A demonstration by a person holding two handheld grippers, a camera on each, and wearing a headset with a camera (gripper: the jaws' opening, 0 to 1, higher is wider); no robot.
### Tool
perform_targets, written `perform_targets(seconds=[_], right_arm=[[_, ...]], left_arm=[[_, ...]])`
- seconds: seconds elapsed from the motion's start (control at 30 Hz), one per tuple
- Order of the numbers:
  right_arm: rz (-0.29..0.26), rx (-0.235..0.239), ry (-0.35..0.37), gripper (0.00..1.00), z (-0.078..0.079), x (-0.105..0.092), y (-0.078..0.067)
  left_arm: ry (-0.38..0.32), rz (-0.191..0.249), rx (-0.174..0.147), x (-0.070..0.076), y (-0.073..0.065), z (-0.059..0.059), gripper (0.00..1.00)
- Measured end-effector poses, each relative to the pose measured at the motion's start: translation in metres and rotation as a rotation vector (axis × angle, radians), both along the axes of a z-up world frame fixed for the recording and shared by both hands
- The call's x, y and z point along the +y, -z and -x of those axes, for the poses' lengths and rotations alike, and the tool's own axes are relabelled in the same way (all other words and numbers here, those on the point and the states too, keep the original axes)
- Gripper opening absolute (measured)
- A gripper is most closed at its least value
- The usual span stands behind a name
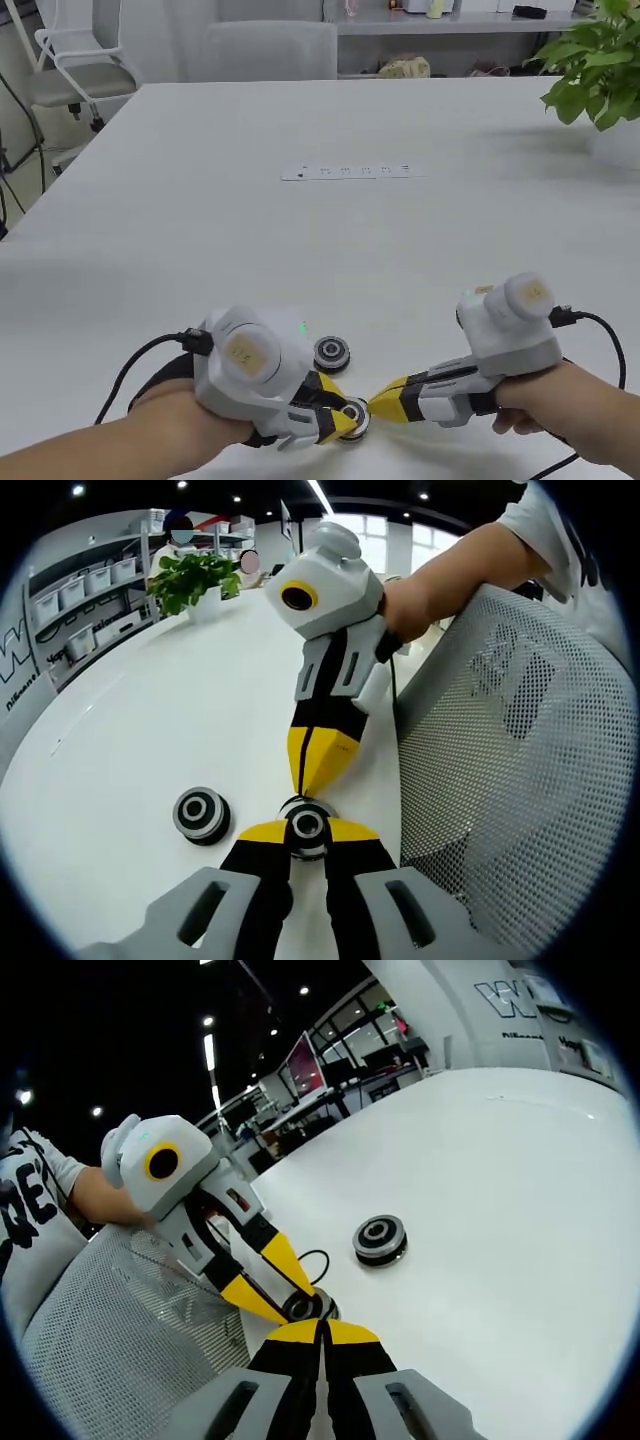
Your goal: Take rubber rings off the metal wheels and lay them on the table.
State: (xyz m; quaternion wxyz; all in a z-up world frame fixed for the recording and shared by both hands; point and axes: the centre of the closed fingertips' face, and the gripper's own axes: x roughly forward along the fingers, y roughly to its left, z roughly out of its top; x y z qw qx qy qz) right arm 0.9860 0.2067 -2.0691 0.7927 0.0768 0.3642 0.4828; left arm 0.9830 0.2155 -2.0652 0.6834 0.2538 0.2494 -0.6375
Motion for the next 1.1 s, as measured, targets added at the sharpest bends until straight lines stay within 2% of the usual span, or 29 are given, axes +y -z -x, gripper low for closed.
perform_targets(seconds=[0.4,0.67,0.77,1.1], right_arm=[[-0.008,0.011,-0.003,0.0,0.002,0.003,-0.003],[-0.003,-0.008,-0.039,0.0,0.005,0.01,-0.006],[0.02,-0.036,-0.062,0.0,0.006,0.011,-0.005],[0.03,-0.057,-0.074,0.0,0.005,0.011,-0.004]], left_arm=[[-0.008,-0.006,0.003,0.0,0.0,0.0,0.07],[-0.01,-0.008,0.003,0.0,0.001,0.0,0.07],[-0.011,-0.007,0.004,0.0,0.001,0.0,0.07],[-0.01,-0.005,0.005,0.0,0.001,0.0,0.07]])
